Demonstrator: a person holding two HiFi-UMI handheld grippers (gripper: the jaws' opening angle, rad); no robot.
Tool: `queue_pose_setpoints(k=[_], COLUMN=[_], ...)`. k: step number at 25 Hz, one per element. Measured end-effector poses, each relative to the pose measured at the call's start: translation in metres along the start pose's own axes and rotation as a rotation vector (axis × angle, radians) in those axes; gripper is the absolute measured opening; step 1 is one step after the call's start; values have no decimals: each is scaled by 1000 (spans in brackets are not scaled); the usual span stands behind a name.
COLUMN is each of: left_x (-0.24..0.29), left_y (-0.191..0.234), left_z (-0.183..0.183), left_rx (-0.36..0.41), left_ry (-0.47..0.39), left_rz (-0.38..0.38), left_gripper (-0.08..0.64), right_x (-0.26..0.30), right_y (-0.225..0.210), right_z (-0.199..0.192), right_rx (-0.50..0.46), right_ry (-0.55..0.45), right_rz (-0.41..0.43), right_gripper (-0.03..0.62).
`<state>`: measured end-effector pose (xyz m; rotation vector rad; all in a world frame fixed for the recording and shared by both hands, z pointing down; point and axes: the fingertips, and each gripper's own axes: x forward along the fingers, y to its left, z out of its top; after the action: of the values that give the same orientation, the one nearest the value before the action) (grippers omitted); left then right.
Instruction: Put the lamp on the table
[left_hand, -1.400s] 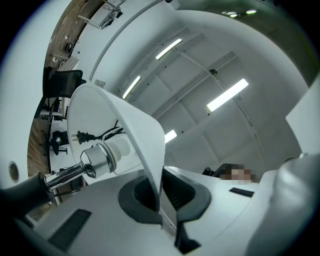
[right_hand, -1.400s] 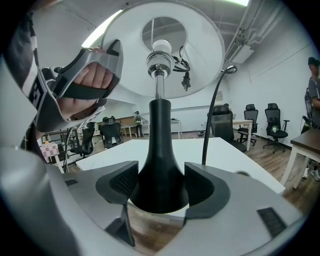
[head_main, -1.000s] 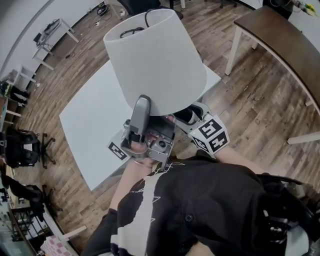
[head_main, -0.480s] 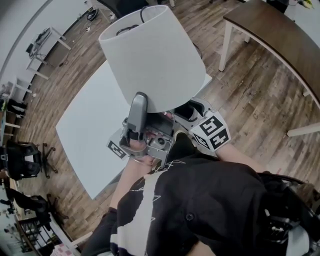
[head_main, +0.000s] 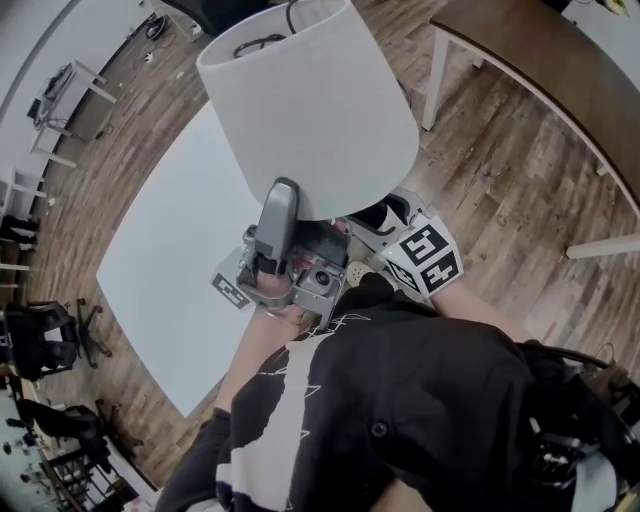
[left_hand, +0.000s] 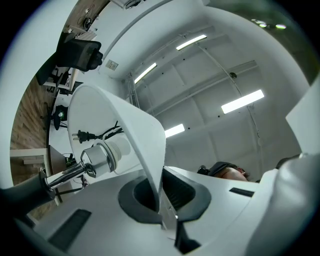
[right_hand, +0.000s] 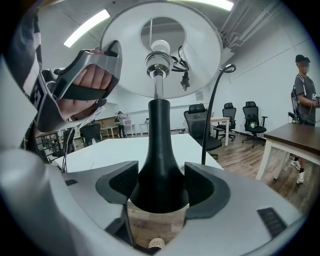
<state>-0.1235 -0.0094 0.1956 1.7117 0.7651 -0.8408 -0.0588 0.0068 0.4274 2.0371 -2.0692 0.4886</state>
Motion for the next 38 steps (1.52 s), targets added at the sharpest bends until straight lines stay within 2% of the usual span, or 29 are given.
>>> queue_pose_setpoints(k=[7,18,28,38], left_x=[21,28,26,15], left_y=[39,84,110,125], left_z=[20,69,117,129], left_rx=[-10,24,65,160], left_ry=[26,-18,-76,-86], left_rz=[14,30,43,70], left_gripper=[14,14,14,14], right_x=[27,79,130,164], right_y=[-37,-73,-84,-88], right_z=[14,33,53,51], right_rx=[20,-5,-22,-55], right_ry=[8,40,66,77], right_rz=[-10,25,105,195], right_gripper=[291,291,293,294])
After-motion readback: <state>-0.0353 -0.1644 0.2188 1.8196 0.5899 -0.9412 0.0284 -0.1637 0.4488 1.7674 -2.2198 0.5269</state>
